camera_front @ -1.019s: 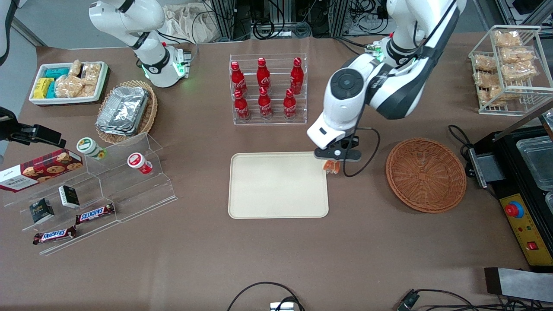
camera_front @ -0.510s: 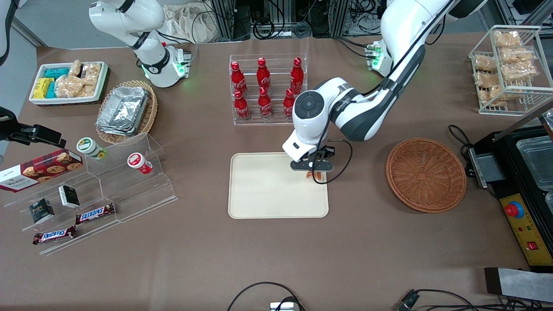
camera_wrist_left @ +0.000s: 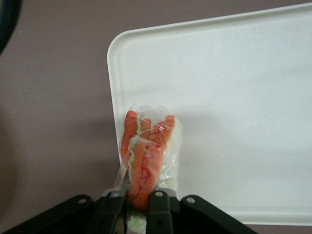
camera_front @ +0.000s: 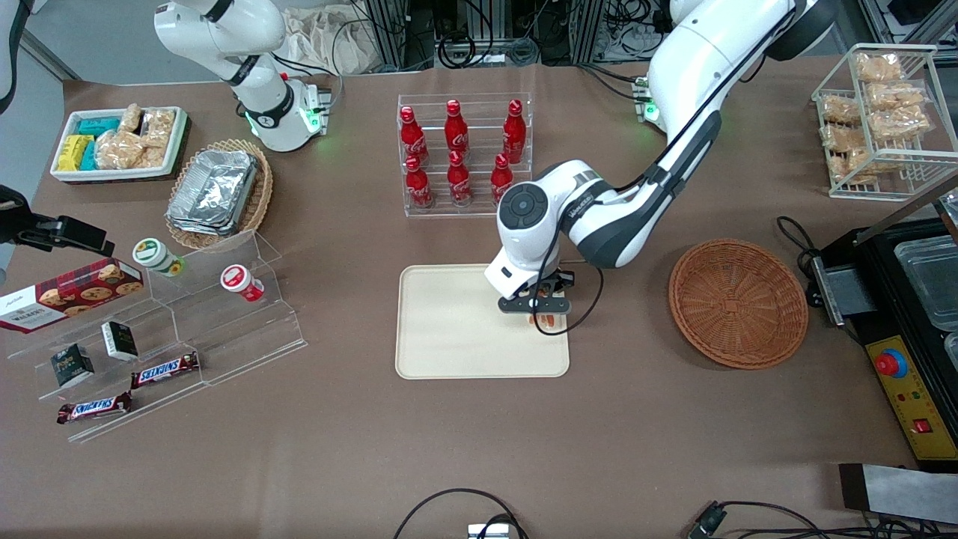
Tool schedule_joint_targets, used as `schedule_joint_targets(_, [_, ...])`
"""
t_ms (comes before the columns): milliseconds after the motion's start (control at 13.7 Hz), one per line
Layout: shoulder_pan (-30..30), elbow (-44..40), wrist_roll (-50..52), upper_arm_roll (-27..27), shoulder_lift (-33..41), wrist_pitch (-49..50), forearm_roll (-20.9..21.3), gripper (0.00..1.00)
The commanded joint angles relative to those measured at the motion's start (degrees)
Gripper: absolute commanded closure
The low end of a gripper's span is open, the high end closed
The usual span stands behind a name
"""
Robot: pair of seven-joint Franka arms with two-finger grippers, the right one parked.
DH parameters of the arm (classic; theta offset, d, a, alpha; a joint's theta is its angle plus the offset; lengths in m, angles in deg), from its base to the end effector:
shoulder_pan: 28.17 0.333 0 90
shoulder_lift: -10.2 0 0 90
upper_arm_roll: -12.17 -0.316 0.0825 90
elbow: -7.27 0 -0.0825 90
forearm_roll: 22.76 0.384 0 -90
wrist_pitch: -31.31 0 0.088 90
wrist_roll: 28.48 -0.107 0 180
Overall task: Place sandwich from basket to tray
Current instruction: 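Lower the sandwich onto the tray and open the left gripper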
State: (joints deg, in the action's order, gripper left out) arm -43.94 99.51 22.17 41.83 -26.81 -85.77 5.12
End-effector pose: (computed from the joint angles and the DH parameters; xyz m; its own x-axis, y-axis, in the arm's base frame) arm 0.5239 -0.4303 0.2776 0.9961 -0.0884 0.0034 -0.0869 -0.9842 -0.1540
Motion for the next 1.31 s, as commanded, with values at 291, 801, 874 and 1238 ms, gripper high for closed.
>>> schedule_joint_targets(291, [-1.02,-4.08,1.47,-0.13,-3.77,0.62,2.09,0.97])
schedule_joint_targets(801, [-2.95,-7.16,4.97,-0.66,-7.20,0.53,4.89,0.98])
schedule_joint_targets(874, [-2.95,-7.16,5.51,-0.57,-7.64,0.53,5.59,0.98])
schedule_joint_targets(1238, [-3.39,-7.16,5.95,-0.57,-7.91,0.53,5.95,0.62])
